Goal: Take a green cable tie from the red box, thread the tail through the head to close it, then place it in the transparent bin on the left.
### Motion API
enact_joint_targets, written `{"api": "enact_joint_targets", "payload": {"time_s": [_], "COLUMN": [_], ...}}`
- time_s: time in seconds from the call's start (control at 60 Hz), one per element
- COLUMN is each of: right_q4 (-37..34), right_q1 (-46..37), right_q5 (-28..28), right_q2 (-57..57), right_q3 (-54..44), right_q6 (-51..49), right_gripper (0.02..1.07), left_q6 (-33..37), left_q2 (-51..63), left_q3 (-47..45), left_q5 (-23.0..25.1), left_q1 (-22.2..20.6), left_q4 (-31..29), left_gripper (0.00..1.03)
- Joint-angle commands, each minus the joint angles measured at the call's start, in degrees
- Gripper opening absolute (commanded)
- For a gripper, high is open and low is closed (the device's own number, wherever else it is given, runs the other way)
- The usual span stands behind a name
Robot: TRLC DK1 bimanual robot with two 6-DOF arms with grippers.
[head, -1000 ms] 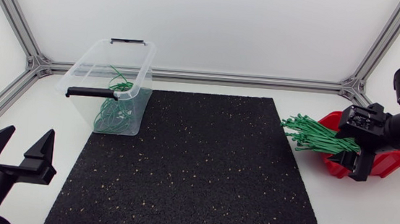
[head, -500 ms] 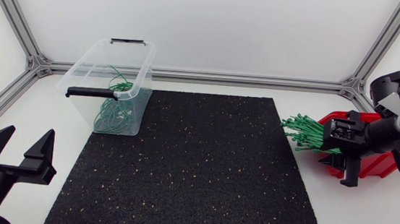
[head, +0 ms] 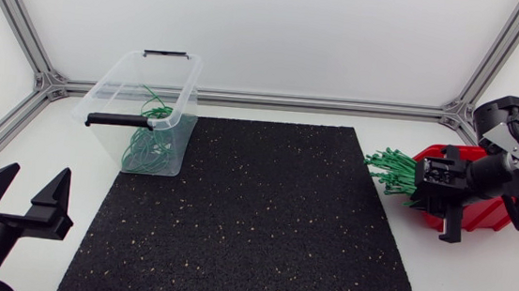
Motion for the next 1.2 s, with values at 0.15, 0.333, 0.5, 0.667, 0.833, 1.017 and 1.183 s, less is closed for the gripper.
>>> {"api": "enact_joint_targets", "payload": {"time_s": [0.15, 0.333, 0.5, 0.667, 0.833, 1.017, 1.183], "right_q4": [1.41, 1.06, -3.95, -8.52, -11.68, -13.18, -10.45], "right_q1": [0.25, 0.25, 0.25, 0.25, 1.3, 6.4, 9.74], "right_q5": [0.87, 0.87, -0.01, -1.42, -4.32, -5.02, -0.98], "right_q2": [0.34, -0.98, -3.35, -5.46, -9.06, -10.82, -8.89], "right_q3": [-0.73, -1.26, 0.5, 3.4, 6.65, 6.74, 2.87], "right_q6": [-2.48, -2.83, -3.09, -2.92, -0.63, 2.71, 3.76], "right_gripper": [0.24, 0.21, 0.11, 0.08, 0.08, 0.08, 0.46], "left_q6": [0.26, 0.26, 0.26, 0.26, 0.26, 0.26, 0.26], "left_q2": [-0.34, -0.34, -0.34, -0.34, -0.34, -0.34, -0.34], "left_q3": [-2.31, -2.31, -2.31, -2.31, -2.31, -2.31, -2.31], "left_q5": [0.31, 0.31, 0.31, 0.31, 0.31, 0.31, 0.31], "left_q1": [-0.3, -0.21, -0.3, -0.3, -0.21, -0.12, -0.03], "left_q4": [-0.76, -0.76, -0.76, -0.76, -0.76, -0.76, -0.84], "left_gripper": [0.99, 0.99, 0.99, 0.99, 0.99, 0.99, 0.99]}}
